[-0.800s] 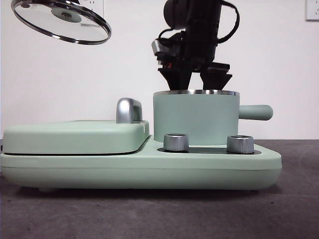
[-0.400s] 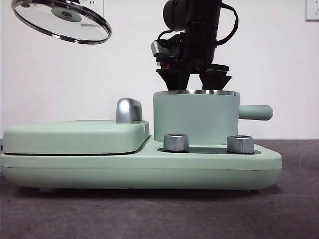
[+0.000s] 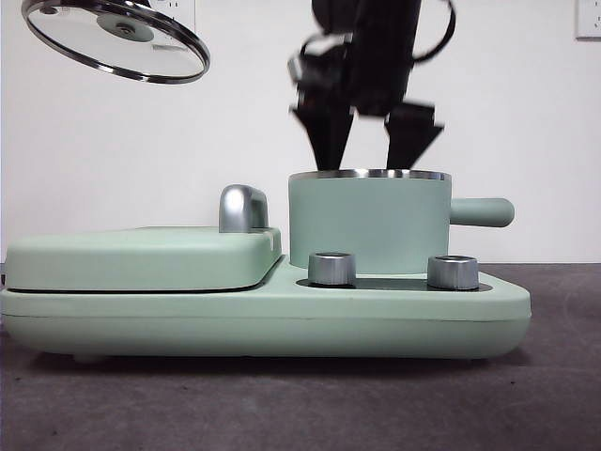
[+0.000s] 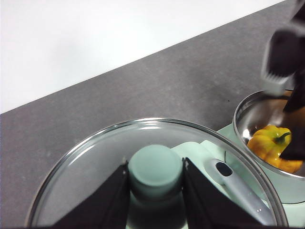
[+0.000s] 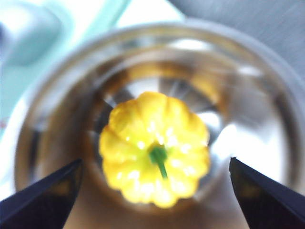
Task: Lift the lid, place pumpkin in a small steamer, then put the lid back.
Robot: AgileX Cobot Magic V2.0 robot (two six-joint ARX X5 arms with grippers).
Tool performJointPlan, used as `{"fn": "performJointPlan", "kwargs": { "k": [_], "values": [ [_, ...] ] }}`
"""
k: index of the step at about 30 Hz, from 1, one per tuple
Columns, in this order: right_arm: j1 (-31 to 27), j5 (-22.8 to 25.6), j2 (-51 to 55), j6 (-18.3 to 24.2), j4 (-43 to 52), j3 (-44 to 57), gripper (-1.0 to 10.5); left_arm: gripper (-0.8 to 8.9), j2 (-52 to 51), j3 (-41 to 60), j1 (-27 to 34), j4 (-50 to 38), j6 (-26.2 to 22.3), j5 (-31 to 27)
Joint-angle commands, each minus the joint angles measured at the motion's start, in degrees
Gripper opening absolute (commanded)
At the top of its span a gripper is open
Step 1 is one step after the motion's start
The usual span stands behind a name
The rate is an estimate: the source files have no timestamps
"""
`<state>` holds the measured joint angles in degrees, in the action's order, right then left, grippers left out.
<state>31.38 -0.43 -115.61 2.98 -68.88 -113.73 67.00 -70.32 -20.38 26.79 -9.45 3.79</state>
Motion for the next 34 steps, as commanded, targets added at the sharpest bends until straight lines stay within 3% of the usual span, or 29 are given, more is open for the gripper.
{"fn": "performJointPlan", "kwargs": {
  "k": [1,8,15,19,23,34],
  "values": [
    [0.3,-0.2,4.1,-1.2,1.3,-1.6,4.9,0.10,-0.4,-1.1,-0.2,-2.1,-0.3,0.1],
    [-1.6,-0.7,16.3,-1.3,5.2,3.3,4.8,0.10,-0.4,-1.1,-0.1,-2.1,-0.1,0.1],
    [-2.8,-1.0,40.0,-1.5,22.6,34.8,4.8,0.10,-0.4,-1.1,-0.1,-1.9,0.1,0.9],
    [-2.8,-0.8,51.5,-3.5,28.5,47.3,4.8,0.10,-0.4,-1.1,-0.2,-1.9,0.1,2.3],
    [-2.8,0.9,61.5,-4.5,29.0,56.2,3.8,0.10,-0.4,-1.1,-1.2,-1.9,0.1,2.8],
    [-2.8,4.0,78.4,-9.2,27.6,65.6,3.8,0.10,0.6,-1.1,-7.2,-3.8,0.4,2.9]
  ]
}}
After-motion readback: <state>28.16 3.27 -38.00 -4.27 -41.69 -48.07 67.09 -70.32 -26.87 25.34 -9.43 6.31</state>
